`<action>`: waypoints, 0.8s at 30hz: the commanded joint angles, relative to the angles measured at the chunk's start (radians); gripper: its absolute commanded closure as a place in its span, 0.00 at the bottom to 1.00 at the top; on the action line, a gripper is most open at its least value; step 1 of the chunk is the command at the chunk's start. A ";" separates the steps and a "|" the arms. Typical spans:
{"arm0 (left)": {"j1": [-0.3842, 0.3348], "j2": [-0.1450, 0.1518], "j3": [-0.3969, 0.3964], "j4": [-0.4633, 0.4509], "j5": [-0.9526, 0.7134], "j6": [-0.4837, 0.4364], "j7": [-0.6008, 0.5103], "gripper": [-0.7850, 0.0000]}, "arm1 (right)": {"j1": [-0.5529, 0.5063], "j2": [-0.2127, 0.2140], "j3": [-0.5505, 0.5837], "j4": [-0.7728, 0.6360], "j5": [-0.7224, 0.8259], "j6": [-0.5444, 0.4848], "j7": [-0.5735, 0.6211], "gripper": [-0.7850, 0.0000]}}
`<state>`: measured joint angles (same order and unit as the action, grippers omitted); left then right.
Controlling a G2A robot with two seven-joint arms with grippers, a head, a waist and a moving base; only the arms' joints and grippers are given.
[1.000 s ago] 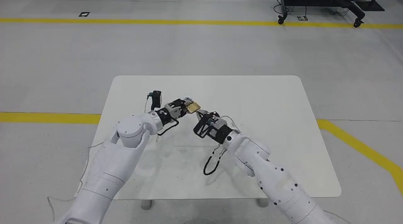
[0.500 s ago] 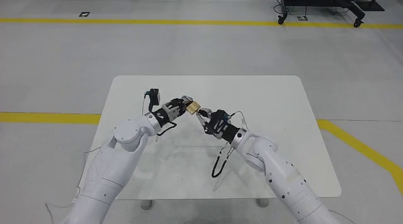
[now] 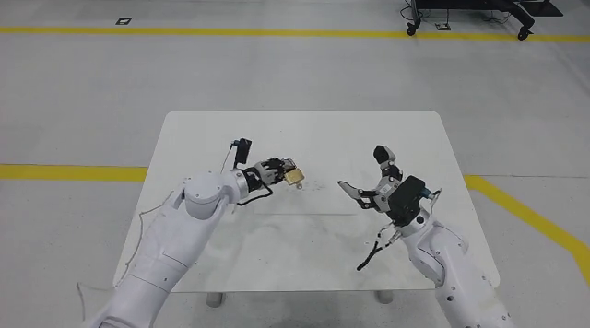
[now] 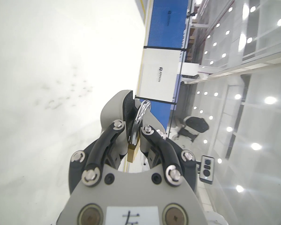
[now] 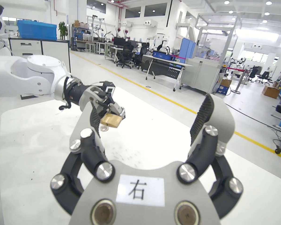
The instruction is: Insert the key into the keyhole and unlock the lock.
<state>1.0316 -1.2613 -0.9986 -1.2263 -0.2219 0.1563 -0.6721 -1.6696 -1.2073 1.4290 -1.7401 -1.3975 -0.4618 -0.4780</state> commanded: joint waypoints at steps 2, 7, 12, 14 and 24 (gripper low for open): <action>-0.014 -0.006 0.053 0.006 0.106 -0.005 0.035 1.00 | -0.006 0.001 0.010 -0.001 0.004 0.000 -0.003 0.00; -0.034 -0.014 0.122 0.023 0.263 -0.010 0.070 1.00 | -0.006 0.001 0.010 -0.001 0.004 0.000 -0.003 0.00; -0.043 -0.023 0.146 0.044 0.307 0.014 0.100 0.53 | -0.006 0.001 0.010 -0.001 0.004 0.000 -0.003 0.00; -0.045 -0.025 0.150 0.045 0.317 0.009 0.107 0.37 | -0.006 0.001 0.010 -0.001 0.004 0.000 -0.003 0.00; -0.025 -0.012 0.053 0.015 0.224 -0.057 0.069 0.00 | -0.006 0.001 0.010 -0.001 0.004 0.000 -0.003 0.00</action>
<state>1.0019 -1.2778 -0.9218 -1.1984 0.0272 0.1235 -0.5904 -1.6761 -1.2064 1.4389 -1.7411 -1.3936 -0.4622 -0.4812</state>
